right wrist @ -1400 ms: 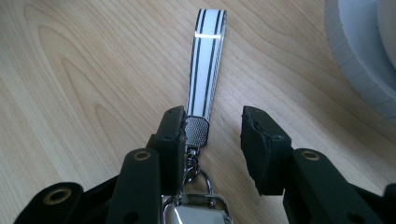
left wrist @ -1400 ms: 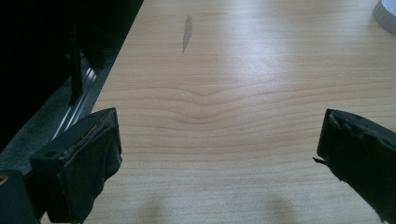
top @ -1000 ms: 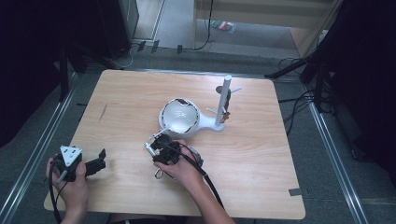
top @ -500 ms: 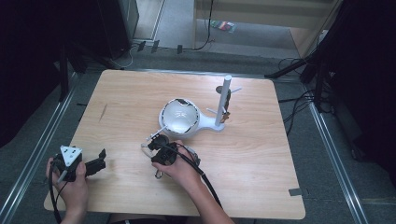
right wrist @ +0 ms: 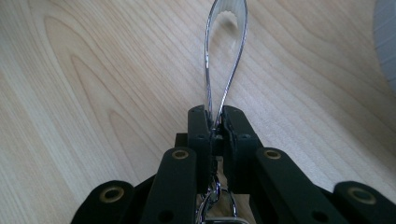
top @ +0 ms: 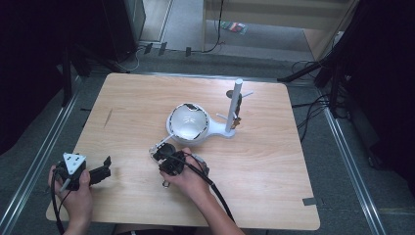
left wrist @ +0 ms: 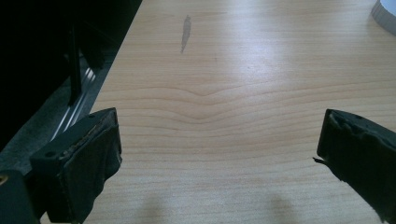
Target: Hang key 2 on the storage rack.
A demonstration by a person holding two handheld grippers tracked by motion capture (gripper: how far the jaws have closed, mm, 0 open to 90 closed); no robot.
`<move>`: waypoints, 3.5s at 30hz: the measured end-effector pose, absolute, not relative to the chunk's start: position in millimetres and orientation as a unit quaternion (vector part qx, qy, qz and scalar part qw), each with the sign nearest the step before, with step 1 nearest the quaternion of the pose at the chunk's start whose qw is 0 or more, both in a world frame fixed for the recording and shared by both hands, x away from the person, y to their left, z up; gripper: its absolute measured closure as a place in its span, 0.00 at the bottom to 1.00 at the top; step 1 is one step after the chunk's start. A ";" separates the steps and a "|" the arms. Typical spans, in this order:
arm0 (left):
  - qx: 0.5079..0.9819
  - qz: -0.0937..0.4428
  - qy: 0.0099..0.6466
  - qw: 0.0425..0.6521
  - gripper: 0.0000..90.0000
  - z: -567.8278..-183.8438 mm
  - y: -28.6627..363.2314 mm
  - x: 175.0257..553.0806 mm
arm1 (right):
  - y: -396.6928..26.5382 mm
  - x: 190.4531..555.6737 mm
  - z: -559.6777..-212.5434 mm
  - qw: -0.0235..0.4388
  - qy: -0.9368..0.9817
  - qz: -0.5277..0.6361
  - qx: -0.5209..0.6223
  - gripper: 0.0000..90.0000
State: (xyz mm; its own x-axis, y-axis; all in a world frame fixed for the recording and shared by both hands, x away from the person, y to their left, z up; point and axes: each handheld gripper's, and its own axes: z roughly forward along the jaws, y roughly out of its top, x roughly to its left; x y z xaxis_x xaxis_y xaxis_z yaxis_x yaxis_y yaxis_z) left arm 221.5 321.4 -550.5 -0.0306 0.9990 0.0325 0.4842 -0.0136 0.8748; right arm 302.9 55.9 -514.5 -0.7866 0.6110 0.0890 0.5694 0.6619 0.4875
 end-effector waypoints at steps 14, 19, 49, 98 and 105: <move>0.606 0.376 0.612 0.342 0.00 -550.6 321.0 221.7 | 35.9 293.8 -496.9 0.072 0.893 0.298 0.331 0.93; 0.605 0.376 0.612 0.342 0.00 -550.6 321.0 221.7 | 27.4 291.8 -490.8 0.083 0.885 0.316 0.331 0.93; 0.606 0.377 0.611 0.341 0.00 -550.5 320.7 221.8 | -6.2 283.2 -458.6 0.123 0.844 0.388 0.350 0.93; 0.608 0.380 0.610 0.337 0.00 -550.6 319.6 221.8 | -77.6 278.9 -425.9 0.180 0.776 0.453 0.400 0.93; 0.608 0.380 0.610 0.337 0.00 -550.6 319.5 221.9 | -87.7 278.2 -421.9 0.190 0.766 0.461 0.406 0.93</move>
State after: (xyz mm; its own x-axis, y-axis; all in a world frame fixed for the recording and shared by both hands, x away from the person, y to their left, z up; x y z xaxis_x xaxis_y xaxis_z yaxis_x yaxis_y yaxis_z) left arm 221.9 319.5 -550.6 -0.0334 0.9981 0.0508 0.4854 -0.0282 0.8738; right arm 278.2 -87.7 -421.9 -0.5978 0.7972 0.0842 0.4473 0.2446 0.8603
